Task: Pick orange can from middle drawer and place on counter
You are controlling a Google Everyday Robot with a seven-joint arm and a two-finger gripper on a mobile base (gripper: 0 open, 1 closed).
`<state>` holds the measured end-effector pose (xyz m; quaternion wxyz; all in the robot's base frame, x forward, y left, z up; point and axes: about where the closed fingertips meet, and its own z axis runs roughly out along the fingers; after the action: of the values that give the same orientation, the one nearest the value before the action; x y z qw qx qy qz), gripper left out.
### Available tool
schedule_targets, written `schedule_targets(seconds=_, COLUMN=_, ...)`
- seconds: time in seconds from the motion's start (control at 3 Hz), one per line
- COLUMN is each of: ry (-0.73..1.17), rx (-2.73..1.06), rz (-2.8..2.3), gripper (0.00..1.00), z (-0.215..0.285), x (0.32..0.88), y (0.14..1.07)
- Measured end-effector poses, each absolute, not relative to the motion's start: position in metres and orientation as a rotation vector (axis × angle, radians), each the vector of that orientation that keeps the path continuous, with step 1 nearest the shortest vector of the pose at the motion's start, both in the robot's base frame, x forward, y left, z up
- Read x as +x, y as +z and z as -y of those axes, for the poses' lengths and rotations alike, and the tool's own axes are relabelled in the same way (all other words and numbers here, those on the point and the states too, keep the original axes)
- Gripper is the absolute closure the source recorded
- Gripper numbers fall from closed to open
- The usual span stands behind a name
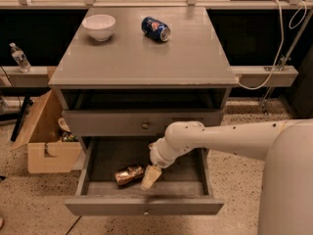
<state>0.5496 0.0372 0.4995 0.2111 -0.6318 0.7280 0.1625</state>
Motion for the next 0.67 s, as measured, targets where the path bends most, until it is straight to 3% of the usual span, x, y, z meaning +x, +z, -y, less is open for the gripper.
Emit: schedule_targets(seconds=0.67, ry=0.476, rx=-1.766, rz=-1.887, gripper=0.00, z=-0.059, x=0.574, y=0.470)
